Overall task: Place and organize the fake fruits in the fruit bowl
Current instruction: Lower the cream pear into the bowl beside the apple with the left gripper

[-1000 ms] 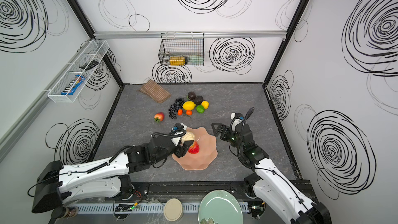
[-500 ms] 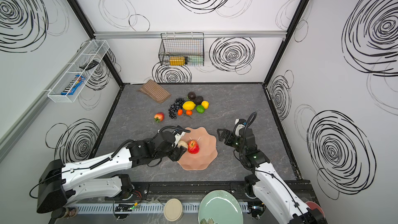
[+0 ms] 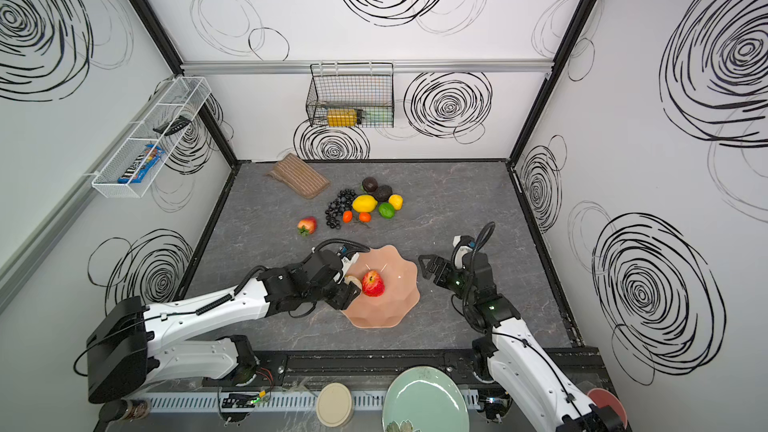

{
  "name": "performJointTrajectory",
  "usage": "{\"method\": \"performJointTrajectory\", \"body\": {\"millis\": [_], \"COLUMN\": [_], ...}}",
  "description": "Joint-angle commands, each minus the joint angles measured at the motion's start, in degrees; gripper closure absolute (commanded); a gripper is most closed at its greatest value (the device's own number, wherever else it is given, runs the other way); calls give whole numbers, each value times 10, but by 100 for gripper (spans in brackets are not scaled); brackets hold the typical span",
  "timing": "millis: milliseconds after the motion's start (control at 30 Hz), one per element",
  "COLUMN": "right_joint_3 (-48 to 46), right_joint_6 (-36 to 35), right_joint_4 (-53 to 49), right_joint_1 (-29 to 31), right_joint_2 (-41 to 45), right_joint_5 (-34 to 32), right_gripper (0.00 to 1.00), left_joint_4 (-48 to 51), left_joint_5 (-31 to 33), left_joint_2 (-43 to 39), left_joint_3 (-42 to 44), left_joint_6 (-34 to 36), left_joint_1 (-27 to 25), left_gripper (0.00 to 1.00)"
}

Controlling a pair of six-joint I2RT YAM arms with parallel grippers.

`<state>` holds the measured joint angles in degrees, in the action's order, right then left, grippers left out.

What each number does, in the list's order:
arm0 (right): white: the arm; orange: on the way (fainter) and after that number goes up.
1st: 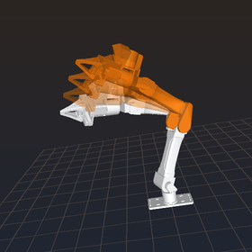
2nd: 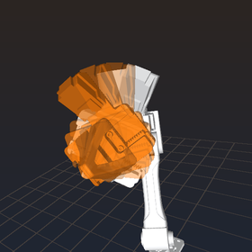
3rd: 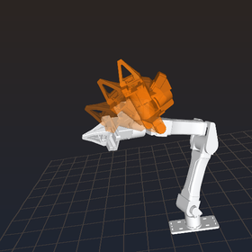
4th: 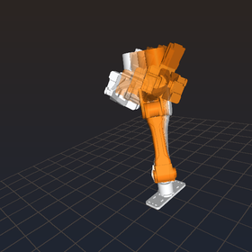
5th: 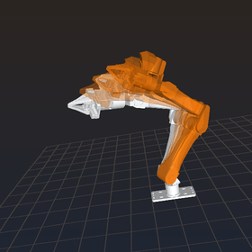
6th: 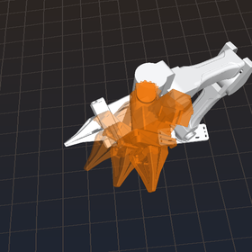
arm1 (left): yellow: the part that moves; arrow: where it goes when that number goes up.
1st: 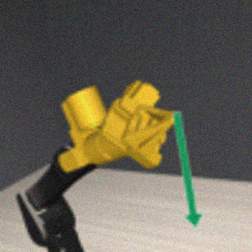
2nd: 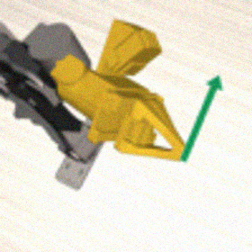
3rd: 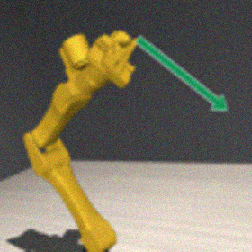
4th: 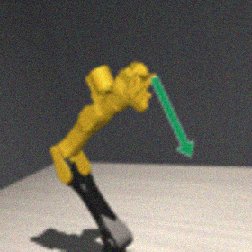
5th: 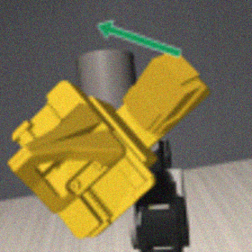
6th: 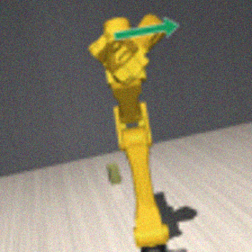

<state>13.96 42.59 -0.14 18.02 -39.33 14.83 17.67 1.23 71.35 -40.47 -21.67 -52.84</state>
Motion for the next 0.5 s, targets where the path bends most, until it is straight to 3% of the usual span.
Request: {"method": "performJointTrajectory", "body": {"millis": [0,467], "right_joint_3": [-9,-21], "right_joint_6": [13,34], "right_joint_4": [24,40], "right_joint_1": [-2,-5], "right_joint_2": [1,-5], "right_joint_5": [13,38], "right_gripper": [3,3], "left_joint_4": [-28,-68], "left_joint_5": [-4,-18], "left_joint_2": [14,71], "left_joint_3": [1,-14], "left_joint_6": [-3,-7], "left_joint_1": [4,-3], "left_gripper": [35,35]}}
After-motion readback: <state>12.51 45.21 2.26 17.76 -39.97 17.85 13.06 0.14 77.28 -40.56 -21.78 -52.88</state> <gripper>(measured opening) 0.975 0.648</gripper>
